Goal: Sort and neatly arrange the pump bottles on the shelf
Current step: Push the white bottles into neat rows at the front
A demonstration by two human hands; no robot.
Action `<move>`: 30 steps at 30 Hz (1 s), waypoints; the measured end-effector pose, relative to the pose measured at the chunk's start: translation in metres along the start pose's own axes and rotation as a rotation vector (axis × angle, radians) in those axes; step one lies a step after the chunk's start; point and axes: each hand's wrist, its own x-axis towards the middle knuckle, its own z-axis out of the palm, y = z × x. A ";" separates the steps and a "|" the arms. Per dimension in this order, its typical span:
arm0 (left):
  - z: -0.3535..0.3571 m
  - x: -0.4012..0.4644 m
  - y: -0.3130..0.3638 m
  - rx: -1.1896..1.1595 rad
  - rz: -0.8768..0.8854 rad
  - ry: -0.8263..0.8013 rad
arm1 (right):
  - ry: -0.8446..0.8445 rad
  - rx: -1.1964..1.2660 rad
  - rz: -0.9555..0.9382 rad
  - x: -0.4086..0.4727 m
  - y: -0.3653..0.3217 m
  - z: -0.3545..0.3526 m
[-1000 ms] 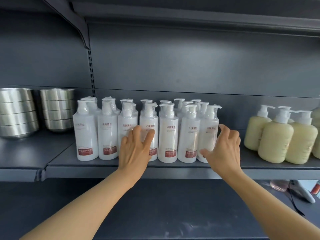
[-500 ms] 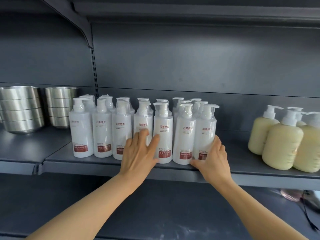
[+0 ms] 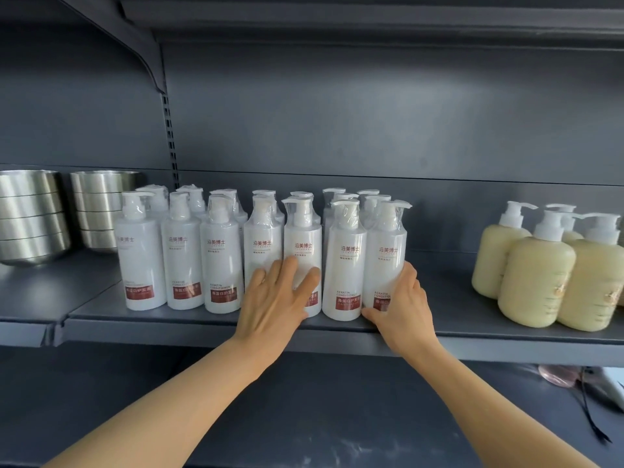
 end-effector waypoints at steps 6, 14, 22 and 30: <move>0.002 0.020 0.022 -0.022 0.208 0.038 | -0.079 0.010 0.054 0.003 0.003 -0.012; -0.001 0.027 0.024 -0.047 0.214 0.015 | -0.091 0.019 0.095 0.002 -0.004 -0.013; -0.013 0.018 0.028 -0.056 0.244 -0.055 | -0.119 -0.016 0.134 -0.020 -0.008 -0.032; -0.039 0.012 0.038 -0.103 0.232 -0.200 | -0.061 -0.154 0.139 -0.057 -0.007 -0.064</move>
